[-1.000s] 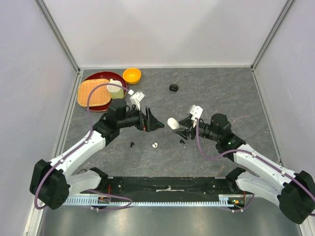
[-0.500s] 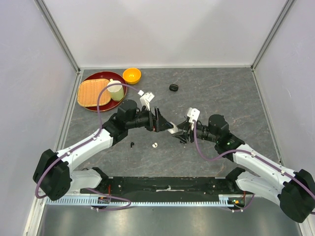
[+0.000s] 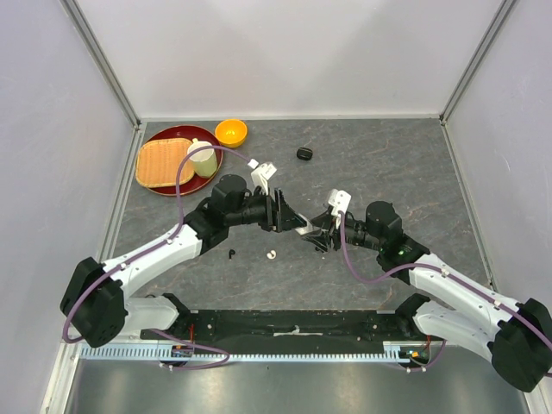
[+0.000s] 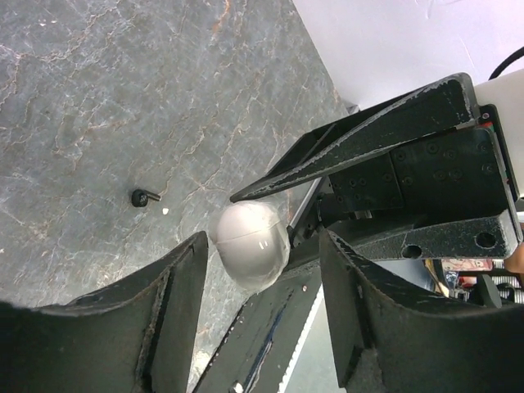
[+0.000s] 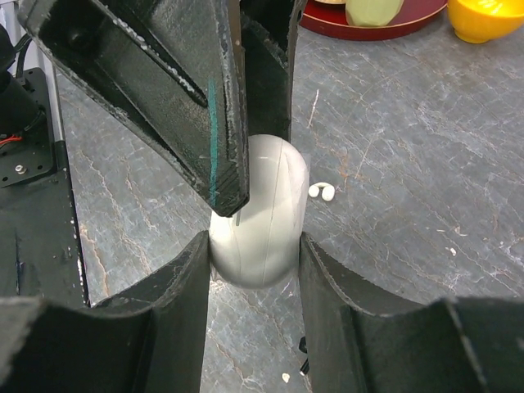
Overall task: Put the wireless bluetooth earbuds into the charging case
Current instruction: Open the charging case.
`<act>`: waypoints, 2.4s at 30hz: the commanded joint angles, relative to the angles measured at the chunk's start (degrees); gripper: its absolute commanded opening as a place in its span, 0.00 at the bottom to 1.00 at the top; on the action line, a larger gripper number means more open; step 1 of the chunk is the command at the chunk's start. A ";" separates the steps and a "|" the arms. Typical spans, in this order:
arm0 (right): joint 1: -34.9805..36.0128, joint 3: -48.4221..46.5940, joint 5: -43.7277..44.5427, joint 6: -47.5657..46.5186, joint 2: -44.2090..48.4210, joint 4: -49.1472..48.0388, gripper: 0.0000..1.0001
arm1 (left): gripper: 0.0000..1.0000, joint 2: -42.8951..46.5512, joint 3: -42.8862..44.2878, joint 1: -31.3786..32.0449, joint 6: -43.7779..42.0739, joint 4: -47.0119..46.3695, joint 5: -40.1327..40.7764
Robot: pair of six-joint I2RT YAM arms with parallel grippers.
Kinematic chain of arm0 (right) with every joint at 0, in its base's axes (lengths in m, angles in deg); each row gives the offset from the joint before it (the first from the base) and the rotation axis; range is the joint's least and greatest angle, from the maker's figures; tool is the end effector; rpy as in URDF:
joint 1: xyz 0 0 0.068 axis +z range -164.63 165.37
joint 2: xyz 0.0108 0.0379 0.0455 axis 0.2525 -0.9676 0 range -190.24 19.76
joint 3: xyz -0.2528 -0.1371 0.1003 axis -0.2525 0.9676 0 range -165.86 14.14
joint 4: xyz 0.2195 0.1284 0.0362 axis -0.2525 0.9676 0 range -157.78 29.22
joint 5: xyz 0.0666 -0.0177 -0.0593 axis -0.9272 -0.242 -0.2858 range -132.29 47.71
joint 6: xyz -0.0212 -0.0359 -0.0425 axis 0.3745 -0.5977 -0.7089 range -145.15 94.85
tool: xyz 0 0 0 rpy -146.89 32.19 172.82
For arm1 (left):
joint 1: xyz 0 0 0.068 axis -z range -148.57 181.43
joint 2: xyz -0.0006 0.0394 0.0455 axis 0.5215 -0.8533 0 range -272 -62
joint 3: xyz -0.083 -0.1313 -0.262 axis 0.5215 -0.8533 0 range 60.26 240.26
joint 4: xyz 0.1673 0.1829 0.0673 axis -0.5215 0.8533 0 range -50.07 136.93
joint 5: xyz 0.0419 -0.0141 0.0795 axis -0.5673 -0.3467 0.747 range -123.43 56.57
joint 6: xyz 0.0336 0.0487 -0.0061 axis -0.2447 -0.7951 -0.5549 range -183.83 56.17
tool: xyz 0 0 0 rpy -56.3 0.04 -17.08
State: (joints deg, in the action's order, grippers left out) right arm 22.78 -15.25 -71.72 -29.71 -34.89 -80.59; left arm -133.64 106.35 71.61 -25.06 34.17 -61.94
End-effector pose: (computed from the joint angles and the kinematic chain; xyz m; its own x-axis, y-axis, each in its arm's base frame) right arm 0.1462 0.1388 0.2832 -0.0982 -0.1624 -0.9818 -0.9209 0.3888 0.0278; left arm 0.1966 -0.1930 0.3077 -0.7716 -0.0687 -0.6323 0.5475 0.4343 -0.7153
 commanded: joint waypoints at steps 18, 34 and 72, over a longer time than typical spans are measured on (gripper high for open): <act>0.91 1.79 1.13 -2.82 2.45 -3.18 0.00 | 0.33 -3.60 4.28 1.74 1.23 0.93 -0.32; 0.91 -3.22 13.08 6.38 3.41 -0.63 0.81 | 0.02 7.99 -2.84 1.65 -6.76 1.54 16.87; 0.91 -10.53 11.32 83.11 -9.60 -19.06 0.98 | 0.02 25.41 -26.84 1.74 -32.26 -51.10 19.19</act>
State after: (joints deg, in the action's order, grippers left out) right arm 23.63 -30.33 -63.59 39.25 -45.82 -92.27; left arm -107.13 79.55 73.08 -52.45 -9.57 -44.45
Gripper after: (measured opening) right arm 0.979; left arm 0.337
